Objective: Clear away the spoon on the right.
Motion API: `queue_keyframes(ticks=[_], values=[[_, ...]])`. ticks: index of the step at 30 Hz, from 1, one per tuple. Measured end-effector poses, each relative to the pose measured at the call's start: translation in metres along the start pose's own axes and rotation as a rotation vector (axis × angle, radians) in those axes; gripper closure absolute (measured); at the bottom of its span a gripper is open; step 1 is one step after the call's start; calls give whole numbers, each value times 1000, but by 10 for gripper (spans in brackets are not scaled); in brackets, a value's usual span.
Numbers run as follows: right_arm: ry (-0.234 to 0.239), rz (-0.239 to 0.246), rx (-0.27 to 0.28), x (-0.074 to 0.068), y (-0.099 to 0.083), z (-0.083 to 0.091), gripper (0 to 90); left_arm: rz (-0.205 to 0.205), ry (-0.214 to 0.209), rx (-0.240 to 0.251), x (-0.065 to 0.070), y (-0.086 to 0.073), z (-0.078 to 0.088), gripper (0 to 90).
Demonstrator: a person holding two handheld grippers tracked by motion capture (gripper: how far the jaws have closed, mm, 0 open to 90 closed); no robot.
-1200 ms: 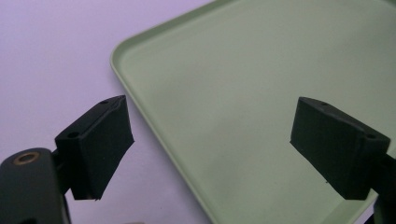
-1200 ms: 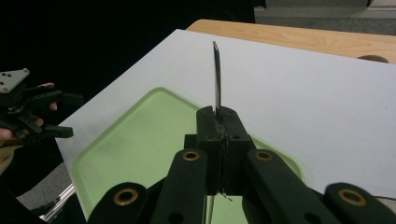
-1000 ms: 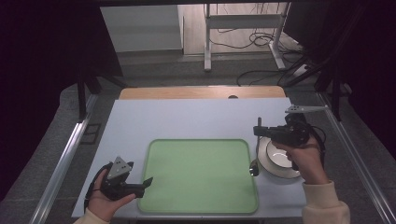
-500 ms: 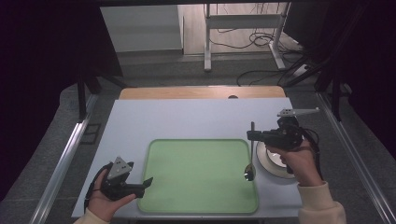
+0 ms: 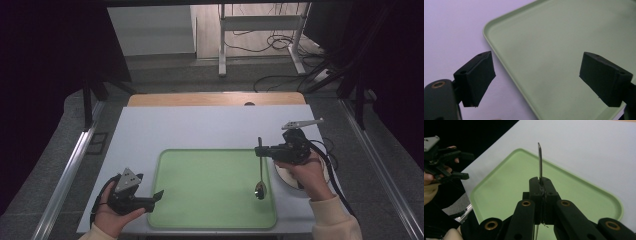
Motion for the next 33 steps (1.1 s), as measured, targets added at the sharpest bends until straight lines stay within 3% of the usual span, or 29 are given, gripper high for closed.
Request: queue_keyframes(ticks=[11, 17, 24, 33], values=[[-81, -57, -133, 14, -28, -44, 881, -1, 0, -4, 0, -1, -1, 126], [-93, -93, -143, 20, -33, -54, 876, -4, -1, -6, 1, -1, -1, 127], [-108, -102, -166, 22, -40, -64, 857, -6, -1, -7, 1, -1, -1, 127], [-154, -111, -238, 28, -55, -82, 839, -3, 0, -6, 1, -1, -1, 127]])
Point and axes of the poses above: each handheld gripper's, and its own axes: z roughly backward along the jaws, y roughly out of its top, x roughly to its right, the point moved 9 cm from there along -z, roughly forward along the jaws, and after that the axes turned 6 degrees about z, right-handed, at the moved point
